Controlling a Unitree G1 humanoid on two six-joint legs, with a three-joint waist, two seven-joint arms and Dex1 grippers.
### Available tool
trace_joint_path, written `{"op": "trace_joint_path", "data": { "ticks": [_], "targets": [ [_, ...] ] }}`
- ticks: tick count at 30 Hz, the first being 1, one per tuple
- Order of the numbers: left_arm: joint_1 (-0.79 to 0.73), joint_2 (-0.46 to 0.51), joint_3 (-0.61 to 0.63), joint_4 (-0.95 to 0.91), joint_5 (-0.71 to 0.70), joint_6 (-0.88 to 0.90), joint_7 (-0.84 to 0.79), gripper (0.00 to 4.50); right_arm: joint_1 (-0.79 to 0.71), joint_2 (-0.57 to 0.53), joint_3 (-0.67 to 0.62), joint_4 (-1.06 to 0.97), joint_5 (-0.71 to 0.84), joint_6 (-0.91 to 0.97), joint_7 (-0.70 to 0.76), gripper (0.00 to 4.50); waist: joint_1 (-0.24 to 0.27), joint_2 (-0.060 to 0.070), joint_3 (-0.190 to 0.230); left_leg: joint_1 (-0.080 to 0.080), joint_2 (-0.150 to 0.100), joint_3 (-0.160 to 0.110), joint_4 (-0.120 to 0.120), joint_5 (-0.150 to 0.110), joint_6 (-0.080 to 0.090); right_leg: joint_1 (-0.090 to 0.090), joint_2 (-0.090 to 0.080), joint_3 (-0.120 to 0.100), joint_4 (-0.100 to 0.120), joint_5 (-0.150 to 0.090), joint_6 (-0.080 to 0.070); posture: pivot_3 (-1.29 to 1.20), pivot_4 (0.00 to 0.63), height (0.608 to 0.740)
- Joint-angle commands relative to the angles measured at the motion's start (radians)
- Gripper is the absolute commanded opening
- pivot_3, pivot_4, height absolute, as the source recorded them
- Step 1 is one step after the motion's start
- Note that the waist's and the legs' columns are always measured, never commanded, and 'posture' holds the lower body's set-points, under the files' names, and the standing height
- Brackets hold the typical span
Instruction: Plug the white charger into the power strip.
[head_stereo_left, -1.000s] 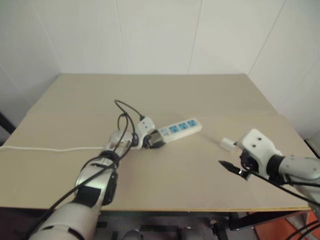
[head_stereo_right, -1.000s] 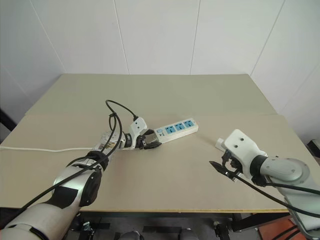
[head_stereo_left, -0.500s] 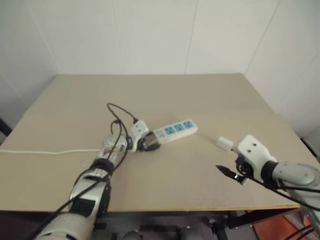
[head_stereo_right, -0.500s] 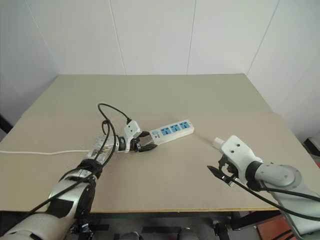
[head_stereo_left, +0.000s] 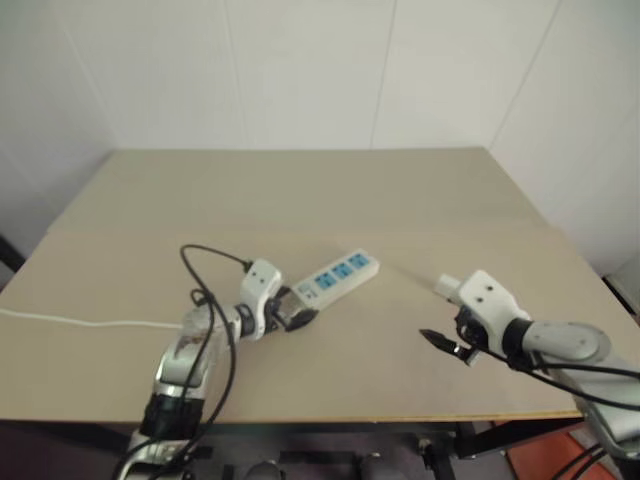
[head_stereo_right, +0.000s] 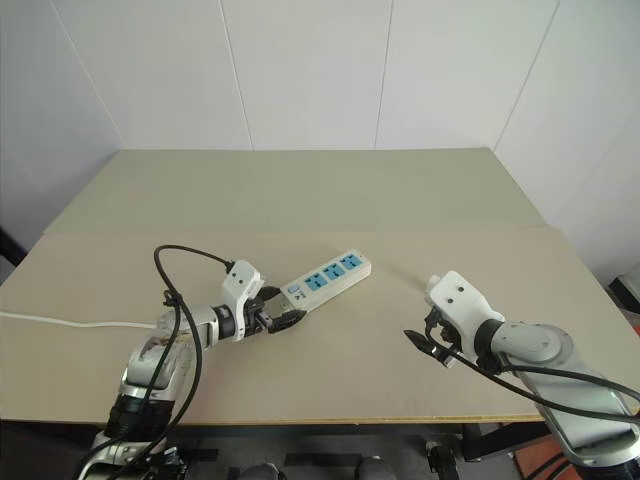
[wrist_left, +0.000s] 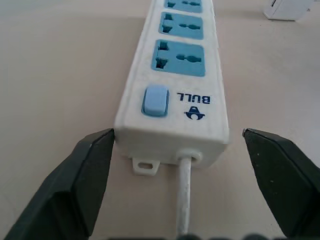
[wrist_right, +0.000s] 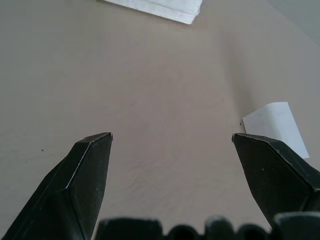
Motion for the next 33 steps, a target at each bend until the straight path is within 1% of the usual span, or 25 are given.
{"op": "trace_joint_path", "data": {
  "ticks": [1, 3, 4, 6, 9, 11, 13, 14, 16, 18, 20, 23, 25, 26, 27, 28, 29, 33],
  "targets": [
    [-0.001, 0.004, -0.005, -0.05, -0.03, -0.089, 0.014, 4.48, -0.001, 0.006, -0.007, -0.019, -0.008, -0.031, 0.004, 4.5, 0.003, 0.0, 0.0, 0.0, 0.0, 0.0, 0.0, 0.0, 0.0, 0.0, 0.0, 0.0, 0.0, 0.0, 0.0, 0.0, 0.15, 0.74],
    [-0.002, 0.01, -0.008, -0.032, -0.016, -0.154, 0.031, 4.48, 0.005, 0.006, -0.009, -0.023, -0.008, -0.03, 0.004, 4.5, 0.005, 0.0, 0.0, 0.0, 0.0, 0.0, 0.0, 0.0, 0.0, 0.001, 0.0, 0.0, 0.0, 0.0, 0.0, 0.0, 0.15, 0.74],
    [-0.004, -0.003, -0.002, -0.017, -0.002, -0.212, 0.064, 4.48, 0.008, 0.007, -0.01, -0.026, -0.009, -0.029, 0.004, 4.5, 0.005, 0.0, 0.0, 0.001, 0.0, 0.0, 0.0, 0.0, 0.0, 0.001, 0.0, 0.0, 0.0, 0.0, 0.0, 0.0, 0.15, 0.74],
    [-0.03, -0.045, 0.037, 0.025, -0.027, -0.264, 0.117, 4.48, 0.016, 0.007, -0.013, -0.03, -0.009, -0.028, 0.003, 4.5, 0.005, 0.0, 0.0, 0.001, 0.0, 0.0, 0.0, 0.0, 0.0, 0.001, 0.0, 0.0, -0.001, 0.0, 0.0, 0.0, 0.15, 0.74],
    [-0.055, -0.078, 0.079, 0.081, -0.066, -0.368, 0.137, 4.48, 0.026, 0.007, -0.02, -0.038, -0.008, -0.025, 0.001, 4.5, 0.005, 0.0, 0.0, 0.0, 0.0, 0.0, 0.0, 0.0, 0.0, 0.001, 0.0, 0.0, -0.001, 0.0, 0.0, 0.0, 0.15, 0.74],
    [-0.074, -0.082, 0.103, 0.092, -0.129, -0.297, 0.13, 4.48, 0.032, 0.007, -0.024, -0.043, -0.006, -0.02, 0.0, 4.5, 0.002, 0.0, 0.0, 0.0, 0.0, 0.0, 0.0, 0.0, 0.0, 0.001, 0.0, 0.0, -0.001, 0.0, 0.0, 0.0, 0.15, 0.74],
    [-0.079, -0.075, 0.086, 0.066, -0.123, -0.255, 0.153, 4.48, 0.042, 0.005, -0.026, -0.049, -0.007, -0.018, -0.001, 4.5, 0.0, 0.0, 0.0, 0.0, 0.0, 0.0, 0.0, 0.0, 0.0, 0.0, 0.0, 0.0, -0.001, 0.0, 0.0, 0.0, 0.15, 0.74],
    [-0.069, -0.07, 0.073, 0.042, -0.112, -0.281, 0.156, 4.48, 0.044, 0.006, -0.026, -0.051, -0.008, -0.016, -0.004, 4.5, 0.0, 0.0, 0.0, 0.0, 0.0, 0.0, 0.0, 0.0, 0.0, 0.001, 0.0, 0.0, 0.0, 0.0, 0.0, 0.0, 0.15, 0.74],
    [-0.043, -0.075, 0.073, 0.01, -0.145, -0.313, 0.137, 4.48, 0.047, 0.007, -0.026, -0.05, -0.009, -0.014, -0.007, 4.5, 0.0, 0.0, 0.0, 0.0, 0.0, 0.0, 0.0, 0.0, 0.0, 0.001, 0.0, 0.0, -0.001, 0.0, 0.0, 0.0, 0.15, 0.74],
    [-0.008, -0.079, 0.058, 0.004, -0.122, -0.409, 0.14, 4.48, 0.051, 0.005, -0.022, -0.051, -0.015, -0.013, -0.01, 4.5, 0.001, 0.0, 0.0, 0.0, 0.0, 0.0, 0.0, 0.0, 0.0, 0.001, 0.0, 0.0, -0.001, 0.0, 0.0, 0.0, 0.15, 0.74],
    [0.028, -0.051, 0.035, 0.024, -0.14, -0.467, 0.059, 4.48, 0.054, 0.007, -0.018, -0.054, -0.019, -0.011, -0.014, 4.5, 0.002, 0.0, 0.0, 0.0, 0.0, 0.0, 0.0, 0.0, 0.0, 0.001, 0.0, 0.0, -0.001, 0.0, 0.0, 0.0, 0.15, 0.74],
    [0.045, -0.04, 0.04, 0.114, -0.191, -0.519, -0.028, 4.48, 0.056, 0.013, -0.02, -0.057, -0.02, -0.008, -0.019, 4.5, 0.003, 0.0, 0.0, 0.001, 0.0, 0.0, 0.0, 0.0, 0.0, 0.001, 0.0, 0.0, -0.001, 0.0, 0.0, 0.0, 0.15, 0.74],
    [0.056, -0.01, -0.005, 0.207, -0.115, -0.638, -0.06, 4.48, 0.056, 0.02, -0.021, -0.06, -0.02, -0.005, -0.023, 4.5, 0.003, 0.0, -0.001, 0.001, 0.0, 0.001, 0.0, 0.0, 0.0, 0.001, 0.0, 0.0, -0.001, 0.0, 0.0, 0.0, 0.15, 0.74],
    [0.055, -0.002, -0.018, 0.256, -0.1, -0.697, -0.088, 4.48, 0.056, 0.022, -0.02, -0.062, -0.02, -0.003, -0.025, 4.5, 0.002, 0.0, -0.001, 0.002, 0.0, 0.001, 0.0, 0.0, 0.0, 0.002, 0.0, 0.0, -0.001, 0.0, 0.0, 0.0, 0.15, 0.74],
    [0.052, -0.008, -0.017, 0.294, -0.108, -0.735, -0.103, 4.48, 0.055, 0.024, -0.018, -0.062, -0.021, -0.002, -0.026, 4.5, 0.001, 0.0, -0.001, 0.002, 0.0, 0.001, 0.0, 0.0, 0.0, 0.002, 0.0, 0.0, -0.001, 0.0, 0.0, 0.0, 0.15, 0.74],
    [0.04, -0.028, 0.002, 0.312, -0.144, -0.696, -0.086, 4.48, 0.055, 0.026, -0.015, -0.063, -0.022, -0.001, -0.028, 4.5, 0.002, 0.0, -0.001, 0.002, 0.0, 0.001, -0.001, 0.0, 0.0, 0.002, 0.0, 0.0, -0.002, 0.0, 0.0, 0.0, 0.15, 0.74],
    [0.03, -0.043, 0.009, 0.346, -0.156, -0.718, -0.085, 4.48, 0.055, 0.027, -0.012, -0.065, -0.022, 0.001, -0.03, 4.5, 0.002, 0.0, -0.001, 0.001, 0.0, 0.001, -0.001, 0.0, 0.0, 0.002, 0.0, 0.0, -0.002, 0.0, 0.0, 0.0, 0.15, 0.74],
    [0.015, -0.067, 0.003, 0.435, -0.138, -0.796, -0.092, 4.48, 0.051, 0.024, -0.007, -0.069, -0.022, 0.005, -0.031, 4.5, 0.005, 0.0, -0.001, 0.0, 0.0, 0.0, -0.001, 0.0, 0.0, 0.002, 0.0, -0.001, -0.003, 0.0, 0.0, 0.0, 0.15, 0.74]
  ]
}}
